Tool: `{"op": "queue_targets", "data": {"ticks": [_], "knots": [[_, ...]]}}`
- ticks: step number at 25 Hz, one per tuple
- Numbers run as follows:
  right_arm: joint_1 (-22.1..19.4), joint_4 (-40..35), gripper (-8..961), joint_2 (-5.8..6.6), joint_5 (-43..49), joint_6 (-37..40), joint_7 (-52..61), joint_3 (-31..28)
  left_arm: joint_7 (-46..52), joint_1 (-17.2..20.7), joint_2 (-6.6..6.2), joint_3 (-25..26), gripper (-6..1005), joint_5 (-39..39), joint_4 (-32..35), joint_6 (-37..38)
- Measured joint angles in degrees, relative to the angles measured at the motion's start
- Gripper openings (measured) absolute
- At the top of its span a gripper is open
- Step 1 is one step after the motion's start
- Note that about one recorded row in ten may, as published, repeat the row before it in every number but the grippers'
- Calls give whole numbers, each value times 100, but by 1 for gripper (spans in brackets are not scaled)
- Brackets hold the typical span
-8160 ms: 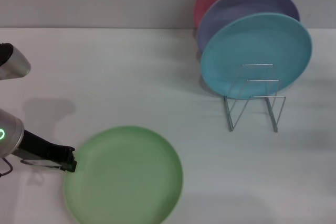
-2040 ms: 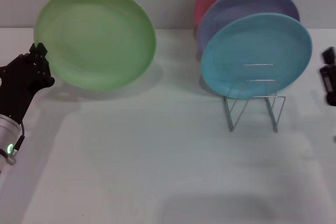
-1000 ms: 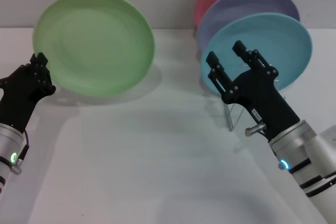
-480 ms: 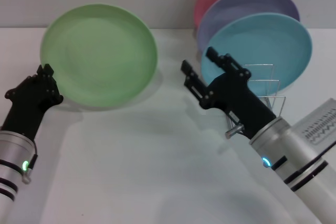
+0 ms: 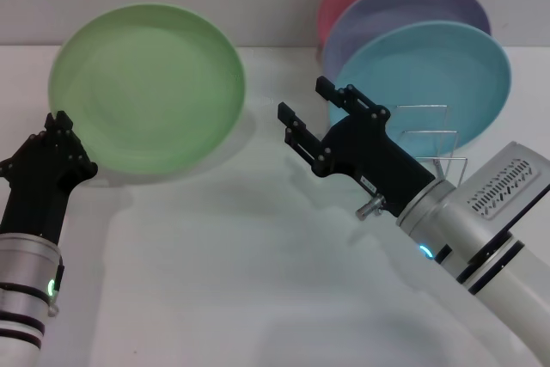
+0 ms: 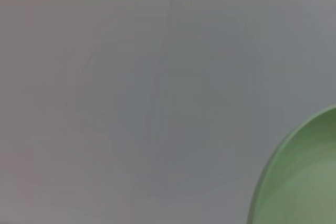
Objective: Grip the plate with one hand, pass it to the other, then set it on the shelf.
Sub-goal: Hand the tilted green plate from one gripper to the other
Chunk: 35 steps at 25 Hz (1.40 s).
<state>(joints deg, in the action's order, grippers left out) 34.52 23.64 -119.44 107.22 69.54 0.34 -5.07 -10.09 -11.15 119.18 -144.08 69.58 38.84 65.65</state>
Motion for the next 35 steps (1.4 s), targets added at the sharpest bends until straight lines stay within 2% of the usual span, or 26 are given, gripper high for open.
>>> {"op": "queue_targets", "data": {"ticks": [10,20,25,35], "knots": [[48,-159,594,6,197,-11,-22,-25,-1192,8,0,-855,52,1278,483,619],[253,-175,589,-10,203,-477,1,-175,-1579,14,0,-1235,53,2111,875,771],[336,-176,587,-8,203,-705,6,-297,-1739,17,0,-1470,54,2267,972,974],[485,-138,582,-16,203,-968,10,-328,-1931,100,1,-1616,55,2369,1139,1042]]}}
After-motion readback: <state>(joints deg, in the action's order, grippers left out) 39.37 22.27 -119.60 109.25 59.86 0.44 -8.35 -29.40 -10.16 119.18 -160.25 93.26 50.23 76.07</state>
